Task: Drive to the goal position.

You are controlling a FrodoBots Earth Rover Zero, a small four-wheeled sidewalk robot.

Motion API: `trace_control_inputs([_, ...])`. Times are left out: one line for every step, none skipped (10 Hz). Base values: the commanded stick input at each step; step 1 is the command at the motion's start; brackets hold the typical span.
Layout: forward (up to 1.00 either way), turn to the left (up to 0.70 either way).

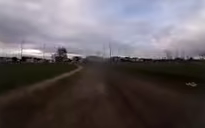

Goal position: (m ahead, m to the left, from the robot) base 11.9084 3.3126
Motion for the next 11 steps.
trace_control_inputs([0.85, 0.00])
trace_control_inputs([0.85, 0.00])
trace_control_inputs([0.85, 0.00])
trace_control_inputs([0.85, 0.00])
trace_control_inputs([0.85, 0.00])
trace_control_inputs([0.85, 0.00])
trace_control_inputs([0.85, 0.00])
trace_control_inputs([0.85, 0.00])
trace_control_inputs([0.85, -0.02])
trace_control_inputs([0.85, -0.01])
trace_control_inputs([0.85, 0.00])
